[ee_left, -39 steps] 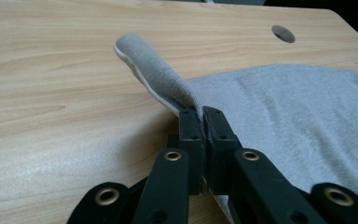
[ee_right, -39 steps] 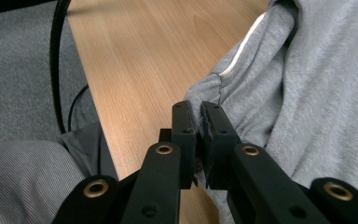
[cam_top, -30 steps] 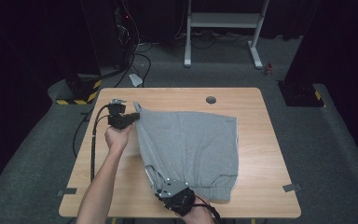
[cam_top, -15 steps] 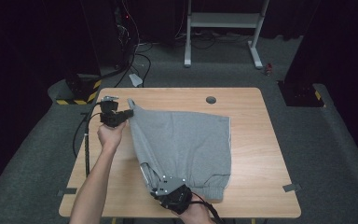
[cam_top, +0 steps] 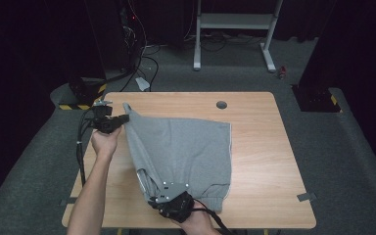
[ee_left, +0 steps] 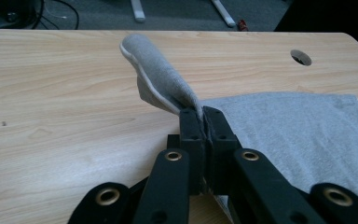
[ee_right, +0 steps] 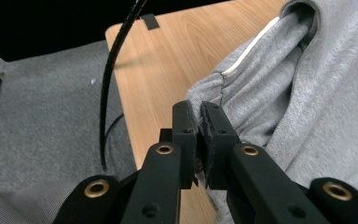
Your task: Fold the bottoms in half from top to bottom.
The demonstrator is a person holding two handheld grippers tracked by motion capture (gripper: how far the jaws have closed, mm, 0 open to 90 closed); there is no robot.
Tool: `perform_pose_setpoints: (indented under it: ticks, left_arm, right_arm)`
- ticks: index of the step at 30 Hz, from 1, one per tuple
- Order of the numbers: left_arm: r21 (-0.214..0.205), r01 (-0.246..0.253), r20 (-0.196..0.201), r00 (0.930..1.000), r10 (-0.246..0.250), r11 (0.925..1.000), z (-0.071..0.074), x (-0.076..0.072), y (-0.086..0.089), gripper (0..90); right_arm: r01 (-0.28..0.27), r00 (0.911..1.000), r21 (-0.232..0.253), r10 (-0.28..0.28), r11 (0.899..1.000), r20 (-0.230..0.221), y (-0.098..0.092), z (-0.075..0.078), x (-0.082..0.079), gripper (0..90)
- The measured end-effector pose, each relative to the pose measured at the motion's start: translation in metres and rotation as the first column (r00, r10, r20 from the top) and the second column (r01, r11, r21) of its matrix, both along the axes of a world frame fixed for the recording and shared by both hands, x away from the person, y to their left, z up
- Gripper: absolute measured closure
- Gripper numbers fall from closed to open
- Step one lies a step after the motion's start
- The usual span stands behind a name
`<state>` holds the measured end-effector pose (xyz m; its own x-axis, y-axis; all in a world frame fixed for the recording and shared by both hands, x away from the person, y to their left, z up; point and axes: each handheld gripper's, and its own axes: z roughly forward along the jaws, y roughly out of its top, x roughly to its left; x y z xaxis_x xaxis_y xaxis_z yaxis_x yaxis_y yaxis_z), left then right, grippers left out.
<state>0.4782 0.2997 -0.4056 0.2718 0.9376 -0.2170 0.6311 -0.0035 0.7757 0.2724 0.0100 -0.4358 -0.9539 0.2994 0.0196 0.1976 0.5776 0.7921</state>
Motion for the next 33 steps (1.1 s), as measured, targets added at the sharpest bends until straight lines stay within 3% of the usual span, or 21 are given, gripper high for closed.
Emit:
perform_pose_setpoints:
  ticks: [10, 14, 24, 30, 33]
  left_arm:
    - [0.003, -0.042, 0.039, 0.9984, 0.042, 0.9991, 0.027, -0.019, 0.021, 87.8]
    - [-0.001, -0.02, 0.059, 0.9981, 0.02, 0.9998, 0.035, -0.021, 0.019, 87.7]
    - [-0.013, 0.063, 0.056, 0.9965, -0.062, 0.9979, 0.025, 0.0, -0.024, 87.7]
    - [0.009, 0.127, 0.053, 0.9904, -0.128, 0.9918, 0.023, 0.015, -0.06, 87.7]
    - [0.0, 0.15, 0.055, 0.9873, -0.149, 0.9888, 0.02, 0.019, -0.073, 87.7]
  right_arm:
    - [-0.026, 0.9997, 0.047, 0.026, 0.999, -0.005, 0.009, 0.01, -0.001, 85.2]
    - [-0.013, 0.9999, 0.061, 0.013, 0.998, 0.0, 0.003, 0.012, -0.001, 85.2]
    - [0.084, 0.9964, 0.063, -0.083, 0.994, -0.018, -0.023, -0.004, -0.002, 85.2]
    - [0.141, 0.9898, 0.059, -0.14, 0.988, -0.024, -0.042, -0.017, -0.005, 85.9]
    - [0.171, 0.9851, 0.057, -0.17, 0.984, -0.029, -0.053, -0.022, -0.005, 86.0]
